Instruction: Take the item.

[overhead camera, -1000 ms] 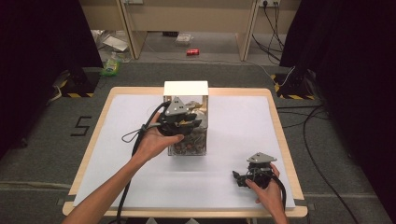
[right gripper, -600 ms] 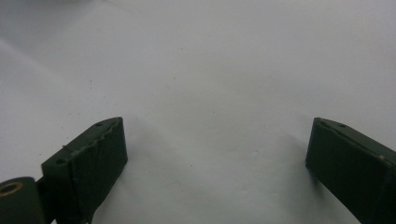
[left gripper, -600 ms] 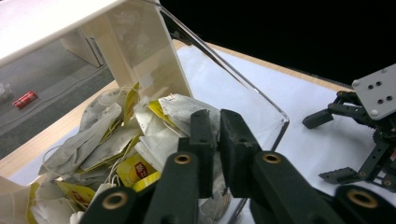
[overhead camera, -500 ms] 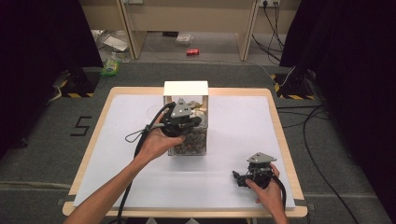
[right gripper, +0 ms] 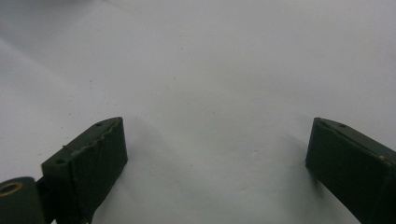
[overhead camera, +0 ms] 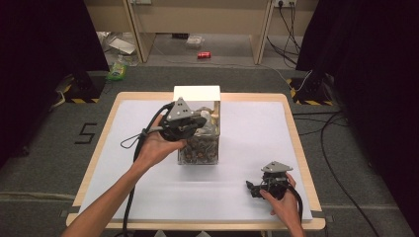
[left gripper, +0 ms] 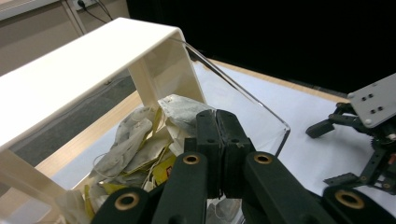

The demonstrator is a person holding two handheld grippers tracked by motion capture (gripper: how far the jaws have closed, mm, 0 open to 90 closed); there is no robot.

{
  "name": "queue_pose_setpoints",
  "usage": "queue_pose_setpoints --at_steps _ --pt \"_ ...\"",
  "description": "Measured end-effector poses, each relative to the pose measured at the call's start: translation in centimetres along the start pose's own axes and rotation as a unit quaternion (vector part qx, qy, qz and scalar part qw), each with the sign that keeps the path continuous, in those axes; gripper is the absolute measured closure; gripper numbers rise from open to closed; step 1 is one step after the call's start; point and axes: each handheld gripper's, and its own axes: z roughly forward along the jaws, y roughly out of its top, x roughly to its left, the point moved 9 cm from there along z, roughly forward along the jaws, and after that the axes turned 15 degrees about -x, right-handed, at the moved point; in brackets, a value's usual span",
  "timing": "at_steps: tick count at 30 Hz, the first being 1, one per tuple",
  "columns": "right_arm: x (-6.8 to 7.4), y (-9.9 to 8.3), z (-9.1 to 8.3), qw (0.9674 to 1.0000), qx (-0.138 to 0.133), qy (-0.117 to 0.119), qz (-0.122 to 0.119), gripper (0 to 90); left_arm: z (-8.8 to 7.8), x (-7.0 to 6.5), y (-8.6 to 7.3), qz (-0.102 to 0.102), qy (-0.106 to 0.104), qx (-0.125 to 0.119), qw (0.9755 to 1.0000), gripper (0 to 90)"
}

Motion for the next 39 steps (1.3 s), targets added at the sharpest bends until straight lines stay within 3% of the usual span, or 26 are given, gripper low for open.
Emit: queue_pose_setpoints --at_steps 11,23,39 --pt "0.0 0.0 0.0 1.0 0.0 0.0 0.0 5.9 -2.2 1.2 1.7 -0.012 0.002 -0.026 0.9996 88.2" --pt "0.0 0.0 0.0 1.0 0.0 0.0 0.0 5.9 -5.7 2.9 3.3 -0.031 0.005 -0.056 0.998 88.2" --pt "0.0 0.0 0.0 1.0 0.0 0.0 0.0 5.9 -9.7 5.8 4.0 -0.035 0.041 -0.079 0.9954 88.2"
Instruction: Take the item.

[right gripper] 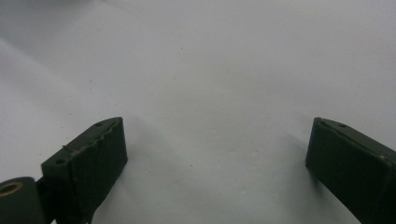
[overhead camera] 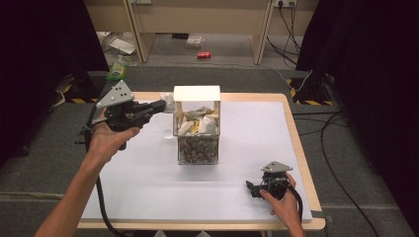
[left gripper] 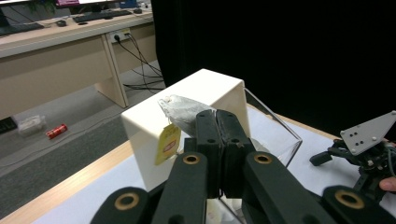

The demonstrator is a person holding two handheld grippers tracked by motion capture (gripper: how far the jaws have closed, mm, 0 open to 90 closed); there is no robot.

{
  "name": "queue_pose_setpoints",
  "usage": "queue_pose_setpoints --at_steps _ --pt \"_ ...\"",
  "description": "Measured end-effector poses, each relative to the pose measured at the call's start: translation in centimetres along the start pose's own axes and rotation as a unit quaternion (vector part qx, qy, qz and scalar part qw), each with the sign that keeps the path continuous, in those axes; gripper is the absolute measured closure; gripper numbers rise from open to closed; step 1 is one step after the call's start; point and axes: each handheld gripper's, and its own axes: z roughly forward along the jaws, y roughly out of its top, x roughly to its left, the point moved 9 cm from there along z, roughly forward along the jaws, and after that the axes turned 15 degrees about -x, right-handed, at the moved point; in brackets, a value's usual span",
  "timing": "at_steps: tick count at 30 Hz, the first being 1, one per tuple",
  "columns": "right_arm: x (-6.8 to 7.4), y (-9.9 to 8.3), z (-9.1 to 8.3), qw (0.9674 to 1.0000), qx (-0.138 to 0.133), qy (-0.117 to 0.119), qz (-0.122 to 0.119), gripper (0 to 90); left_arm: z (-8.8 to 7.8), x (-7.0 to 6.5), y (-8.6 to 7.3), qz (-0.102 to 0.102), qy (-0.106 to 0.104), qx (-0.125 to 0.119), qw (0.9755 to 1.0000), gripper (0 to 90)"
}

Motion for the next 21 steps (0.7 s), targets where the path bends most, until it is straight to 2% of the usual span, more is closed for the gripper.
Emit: queue_pose_setpoints --at_steps 4,13,21 --pt "0.0 0.0 0.0 1.0 0.0 0.0 0.0 5.9 -0.7 0.8 -0.1 0.004 0.011 0.001 0.9999 88.2" --pt "0.0 0.0 0.0 1.0 0.0 0.0 0.0 5.9 -1.6 2.4 -0.8 -0.004 0.028 0.001 0.9996 88.2" --pt "0.0 0.0 0.0 1.0 0.0 0.0 0.0 5.9 -1.8 4.4 -2.5 -0.012 0.053 0.008 0.9985 88.2"
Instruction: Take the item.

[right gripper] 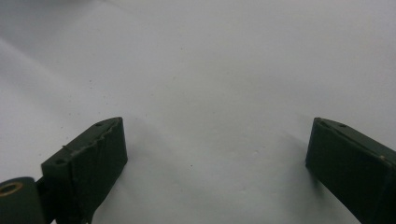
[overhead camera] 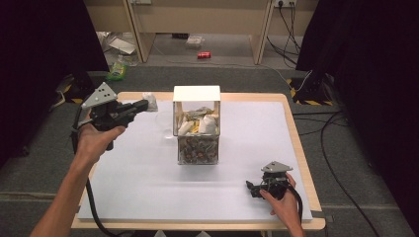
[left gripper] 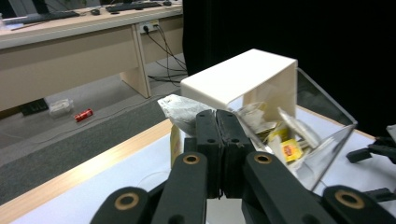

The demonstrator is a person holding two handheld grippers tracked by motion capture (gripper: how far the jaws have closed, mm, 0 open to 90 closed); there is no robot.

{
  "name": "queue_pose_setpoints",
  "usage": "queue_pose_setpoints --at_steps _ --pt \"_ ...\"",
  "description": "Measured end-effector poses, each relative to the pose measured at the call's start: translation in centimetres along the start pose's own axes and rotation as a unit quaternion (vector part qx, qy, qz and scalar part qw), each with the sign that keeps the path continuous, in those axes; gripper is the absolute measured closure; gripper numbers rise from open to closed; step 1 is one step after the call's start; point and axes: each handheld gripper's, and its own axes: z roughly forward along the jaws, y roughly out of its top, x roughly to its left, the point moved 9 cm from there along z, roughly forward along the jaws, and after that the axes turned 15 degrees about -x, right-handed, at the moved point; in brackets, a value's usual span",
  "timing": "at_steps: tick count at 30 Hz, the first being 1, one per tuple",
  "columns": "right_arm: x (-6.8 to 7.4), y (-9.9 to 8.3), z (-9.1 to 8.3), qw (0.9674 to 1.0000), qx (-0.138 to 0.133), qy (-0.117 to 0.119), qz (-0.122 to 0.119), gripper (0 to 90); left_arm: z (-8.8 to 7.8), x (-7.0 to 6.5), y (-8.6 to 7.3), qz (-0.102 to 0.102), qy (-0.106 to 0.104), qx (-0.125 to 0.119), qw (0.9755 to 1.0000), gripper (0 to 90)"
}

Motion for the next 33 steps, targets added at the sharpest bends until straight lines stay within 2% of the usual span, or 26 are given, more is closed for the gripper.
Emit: queue_pose_setpoints --at_steps 1,5,10,15,23,33 --pt "0.0 0.0 0.0 1.0 0.0 0.0 0.0 5.9 0.1 0.4 -0.5 0.003 0.008 0.003 1.0 88.2" --pt "0.0 0.0 0.0 1.0 0.0 0.0 0.0 5.9 0.5 0.9 -1.4 0.003 0.012 0.007 0.9999 88.2" --pt "0.0 0.0 0.0 1.0 0.0 0.0 0.0 5.9 1.1 2.4 -2.9 0.018 0.044 0.014 0.9988 88.2" --pt "0.0 0.0 0.0 1.0 0.0 0.0 0.001 5.9 1.8 3.3 -4.4 0.014 0.056 0.021 0.9981 88.2" --pt "0.0 0.0 0.0 1.0 -0.001 0.0 0.002 5.9 3.3 4.2 -6.8 -0.003 0.063 0.042 0.9971 88.2" --pt "0.0 0.0 0.0 1.0 -0.001 0.0 0.001 5.9 4.9 4.5 -9.0 -0.009 0.063 0.064 0.9959 88.2"
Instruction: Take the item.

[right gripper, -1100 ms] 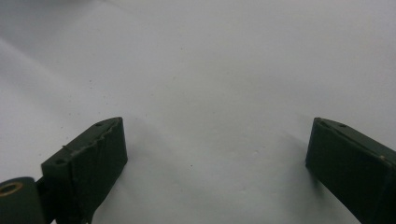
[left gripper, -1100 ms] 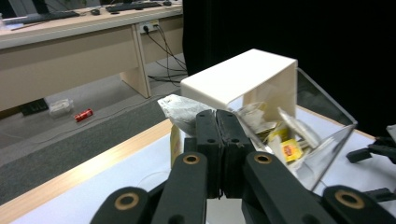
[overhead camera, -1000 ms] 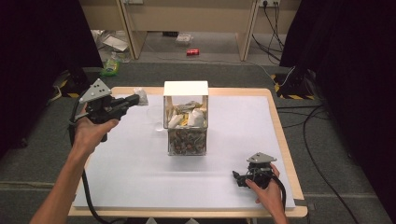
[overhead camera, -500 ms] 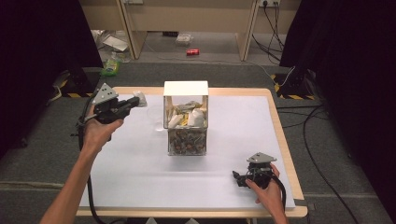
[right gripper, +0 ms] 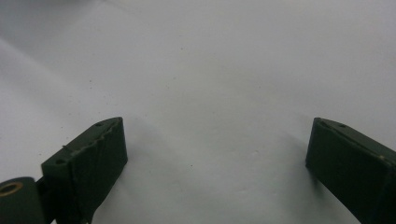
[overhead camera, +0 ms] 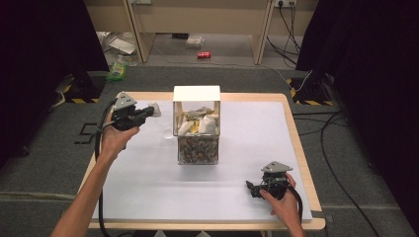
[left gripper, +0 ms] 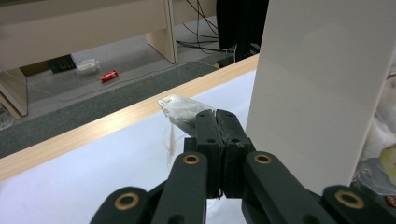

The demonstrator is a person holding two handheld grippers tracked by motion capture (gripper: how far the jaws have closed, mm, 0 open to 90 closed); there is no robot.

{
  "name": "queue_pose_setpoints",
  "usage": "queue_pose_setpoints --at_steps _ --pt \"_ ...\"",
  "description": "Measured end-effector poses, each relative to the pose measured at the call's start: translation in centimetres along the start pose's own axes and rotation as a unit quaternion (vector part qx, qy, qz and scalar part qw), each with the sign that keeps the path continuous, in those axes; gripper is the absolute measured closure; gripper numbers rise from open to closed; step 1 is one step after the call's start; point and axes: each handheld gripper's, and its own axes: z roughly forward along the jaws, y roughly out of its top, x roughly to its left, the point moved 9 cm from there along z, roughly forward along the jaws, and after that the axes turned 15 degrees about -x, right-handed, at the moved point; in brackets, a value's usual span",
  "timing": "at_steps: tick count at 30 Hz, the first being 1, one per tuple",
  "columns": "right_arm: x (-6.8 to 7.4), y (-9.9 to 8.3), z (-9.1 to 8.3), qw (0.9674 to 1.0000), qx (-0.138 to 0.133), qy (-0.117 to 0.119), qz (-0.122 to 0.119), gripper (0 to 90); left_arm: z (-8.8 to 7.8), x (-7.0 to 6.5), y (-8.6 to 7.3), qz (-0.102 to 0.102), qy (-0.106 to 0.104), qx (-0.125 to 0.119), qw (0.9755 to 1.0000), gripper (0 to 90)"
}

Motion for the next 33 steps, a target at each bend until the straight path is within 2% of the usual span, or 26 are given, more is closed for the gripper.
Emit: queue_pose_setpoints --at_steps 18,30,33 --pt "0.0 0.0 0.0 1.0 0.0 0.0 0.0 5.9 2.3 -0.5 -1.9 -0.005 -0.005 0.021 0.9998 88.1" --pt "0.0 0.0 0.0 1.0 0.0 0.0 0.0 5.9 3.6 -0.4 -3.8 -0.014 -0.004 0.048 0.9987 88.0" --pt "0.0 0.0 0.0 1.0 0.0 -0.001 0.0 5.9 4.0 -0.1 -4.6 -0.016 0.002 0.061 0.998 88.0"
